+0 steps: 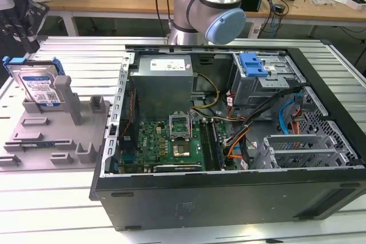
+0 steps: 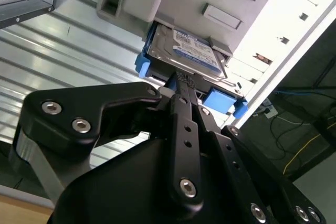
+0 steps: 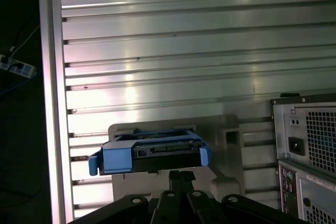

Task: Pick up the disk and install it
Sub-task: 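Reach for the disk, then pick up the disk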

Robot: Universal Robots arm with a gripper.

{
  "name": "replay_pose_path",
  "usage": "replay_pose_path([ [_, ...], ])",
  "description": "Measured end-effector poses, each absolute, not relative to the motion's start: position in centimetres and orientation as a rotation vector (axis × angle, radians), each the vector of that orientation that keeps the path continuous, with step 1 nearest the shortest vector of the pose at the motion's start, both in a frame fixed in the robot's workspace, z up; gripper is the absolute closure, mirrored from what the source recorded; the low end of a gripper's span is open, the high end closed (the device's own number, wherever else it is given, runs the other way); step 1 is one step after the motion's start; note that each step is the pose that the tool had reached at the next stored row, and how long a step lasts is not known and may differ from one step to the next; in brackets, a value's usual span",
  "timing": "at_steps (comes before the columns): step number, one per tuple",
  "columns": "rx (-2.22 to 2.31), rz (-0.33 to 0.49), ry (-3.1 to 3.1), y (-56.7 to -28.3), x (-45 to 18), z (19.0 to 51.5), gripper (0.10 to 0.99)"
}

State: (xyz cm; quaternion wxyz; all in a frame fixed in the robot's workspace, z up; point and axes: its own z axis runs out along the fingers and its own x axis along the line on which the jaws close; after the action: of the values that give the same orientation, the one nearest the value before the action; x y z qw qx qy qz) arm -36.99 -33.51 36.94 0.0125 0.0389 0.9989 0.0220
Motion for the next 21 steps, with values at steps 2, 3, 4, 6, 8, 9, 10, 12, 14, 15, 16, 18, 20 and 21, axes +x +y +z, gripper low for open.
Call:
replay_pose_path([
  [2, 0.121, 0.068, 3.113, -33.51, -37.02, 36.93, 0.98],
  [3, 0.121, 0.067, 3.113, -33.51, -37.02, 36.94, 0.98],
  [4, 0.121, 0.067, 3.113, -33.51, -37.02, 36.94, 0.98],
  [6, 0.121, 0.067, 3.113, -33.51, -37.03, 36.93, 0.98],
  [8, 0.121, 0.067, 3.113, -33.51, -37.03, 36.93, 0.98],
  [9, 0.121, 0.067, 3.113, -33.51, -37.03, 36.93, 0.98],
  [10, 0.121, 0.067, 3.113, -33.51, -37.03, 36.93, 0.98],
  [12, 0.121, 0.067, 3.113, -33.51, -37.04, 36.93, 0.98],
  [14, 0.114, 0.067, 3.114, -33.51, -37.04, 36.94, 0.98],
  [15, 0.096, 0.067, 3.115, -33.5, -37.04, 36.94, 0.98],
  [16, 0.067, 0.067, 3.116, -33.5, -37.05, 36.94, 0.98],
  [18, 0.007, 0.068, 3.117, -33.5, -37.04, 36.92, 0.98],
  [20, -0.114, 0.07, 3.117, -33.51, -37.04, 36.87, 0.98],
  [21, -0.207, 0.071, 3.113, -33.5, -37.04, 36.82, 0.98],
])
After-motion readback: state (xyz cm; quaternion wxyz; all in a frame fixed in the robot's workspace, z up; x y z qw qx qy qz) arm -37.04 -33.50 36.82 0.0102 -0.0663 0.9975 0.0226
